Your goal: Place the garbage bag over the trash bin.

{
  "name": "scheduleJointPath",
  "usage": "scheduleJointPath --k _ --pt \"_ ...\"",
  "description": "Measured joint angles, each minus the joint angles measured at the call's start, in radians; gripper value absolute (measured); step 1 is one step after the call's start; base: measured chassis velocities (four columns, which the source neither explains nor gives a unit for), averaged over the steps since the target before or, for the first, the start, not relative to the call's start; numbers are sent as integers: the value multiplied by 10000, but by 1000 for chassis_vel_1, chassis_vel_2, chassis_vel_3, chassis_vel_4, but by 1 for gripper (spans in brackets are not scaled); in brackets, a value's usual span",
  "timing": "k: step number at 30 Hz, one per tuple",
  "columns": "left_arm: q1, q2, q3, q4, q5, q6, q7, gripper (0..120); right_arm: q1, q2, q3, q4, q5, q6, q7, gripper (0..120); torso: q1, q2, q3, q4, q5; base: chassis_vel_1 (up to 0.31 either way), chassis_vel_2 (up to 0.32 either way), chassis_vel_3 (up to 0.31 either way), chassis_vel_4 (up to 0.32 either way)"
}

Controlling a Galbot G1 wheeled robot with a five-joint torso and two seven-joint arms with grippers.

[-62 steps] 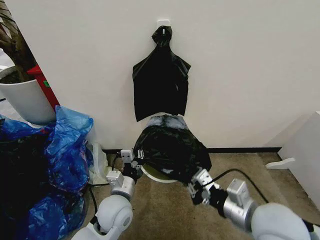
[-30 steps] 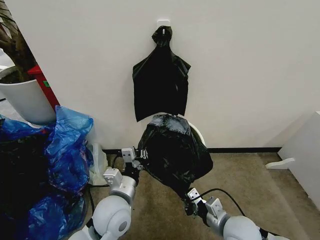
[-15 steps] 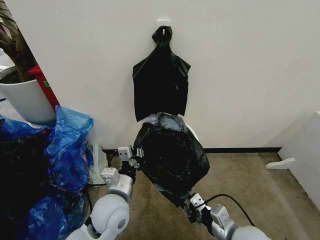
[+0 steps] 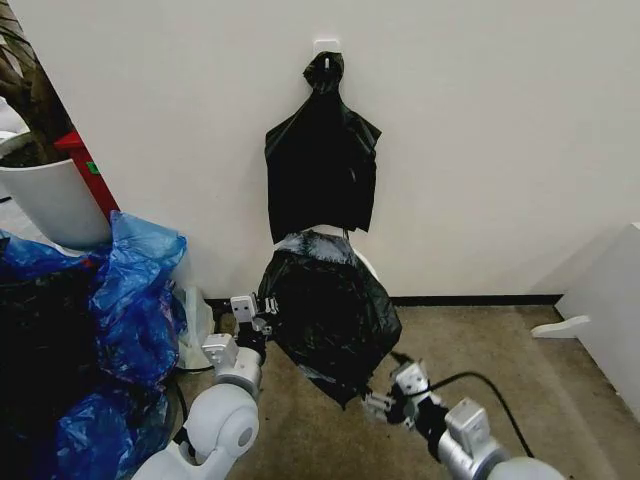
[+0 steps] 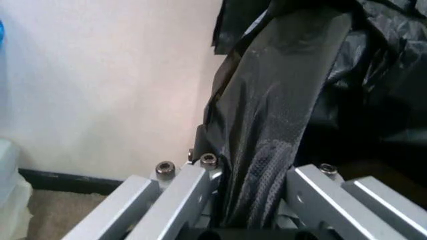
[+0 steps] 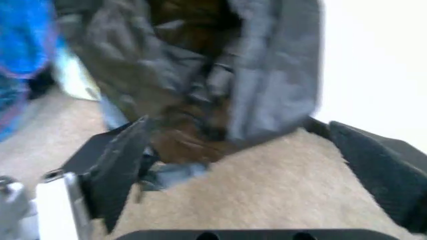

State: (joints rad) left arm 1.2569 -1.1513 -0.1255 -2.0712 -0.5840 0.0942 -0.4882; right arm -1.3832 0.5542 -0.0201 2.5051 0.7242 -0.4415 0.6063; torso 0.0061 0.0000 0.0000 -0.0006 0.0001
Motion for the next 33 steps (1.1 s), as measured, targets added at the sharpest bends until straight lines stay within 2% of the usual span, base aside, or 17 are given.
scheduleJointPath --k 2,6,11,14,16,23,29,33 --pt "55 65 10 46 158 -11 145 4 314 -7 424 10 833 -71 306 100 0 0 0 1 1 0 0 0 0" --pt "252 179 132 73 589 -177 672 4 812 -7 1224 10 1953 29 -159 100 0 0 0 4 0 0 0 0 0" --pt "468 385 265 124 1168 -585 1573 4 2127 -258 2278 -38 3185 714 -2062 100 0 0 0 1 -3 0 0 0 0" --pt "512 445 271 124 1334 -731 1818 4 2717 -338 2307 -215 3694 747 -2492 100 -1 0 0 3 -4 0 0 0 0" --pt "559 492 299 77 1509 -917 2068 4 3606 -342 2092 -523 4869 671 -2785 100 -1 0 1 6 -1 0 0 0 0" --pt "512 528 393 -22 1552 -1053 2278 4 3959 152 1963 -854 6932 525 -1935 100 -1 0 1 1 3 0 0 0 0" --pt "538 599 361 -113 1508 -1163 2384 4 3867 354 1904 -1037 7161 575 -1653 82 -1 0 1 2 0 0 0 0 0" --pt "500 614 393 -141 1458 -1171 2534 4 3830 362 1881 -1135 7055 644 -1608 64 -1 -1 0 2 -1 0 0 0 0"
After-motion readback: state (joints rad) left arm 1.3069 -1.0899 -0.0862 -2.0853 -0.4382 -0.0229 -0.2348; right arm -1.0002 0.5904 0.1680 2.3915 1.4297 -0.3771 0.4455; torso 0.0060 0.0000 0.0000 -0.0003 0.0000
